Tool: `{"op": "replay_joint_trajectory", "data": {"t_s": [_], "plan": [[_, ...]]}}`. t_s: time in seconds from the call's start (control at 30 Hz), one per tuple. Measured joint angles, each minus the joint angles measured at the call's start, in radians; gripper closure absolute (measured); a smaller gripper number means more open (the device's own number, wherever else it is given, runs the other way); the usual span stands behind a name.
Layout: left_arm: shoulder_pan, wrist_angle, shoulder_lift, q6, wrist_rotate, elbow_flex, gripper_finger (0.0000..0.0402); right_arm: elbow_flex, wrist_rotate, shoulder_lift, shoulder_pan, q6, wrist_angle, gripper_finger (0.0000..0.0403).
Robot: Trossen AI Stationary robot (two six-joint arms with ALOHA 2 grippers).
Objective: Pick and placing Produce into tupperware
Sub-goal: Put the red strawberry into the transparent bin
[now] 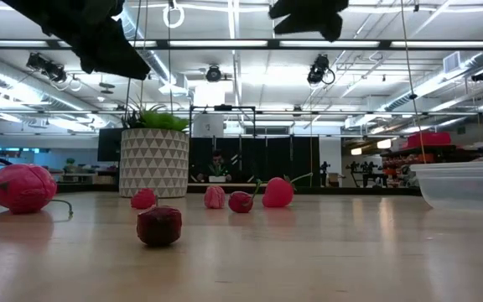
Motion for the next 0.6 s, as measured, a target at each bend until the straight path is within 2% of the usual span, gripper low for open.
{"op": "replay_joint_trajectory", "data": {"t_s": [0.23, 0.47, 0.6], "plan": [[0.000, -0.005, 0.000, -0.001, 0.000, 0.000, 0.0228, 0.012, -0.096, 0.086, -0.014, 0.154, -0.040, 0.0215], [0.000, -0.005, 0.000, -0.001, 0.000, 0.000, 0.0229, 0.012, -0.004, 0.189, -0.014, 0.210, -0.278, 0.0215], [0.000, -0.006, 0.000, -0.001, 0.000, 0.000, 0.0228, 0.012, -0.002, 0.283, -0.014, 0.228, -0.286, 0.0215]]}}
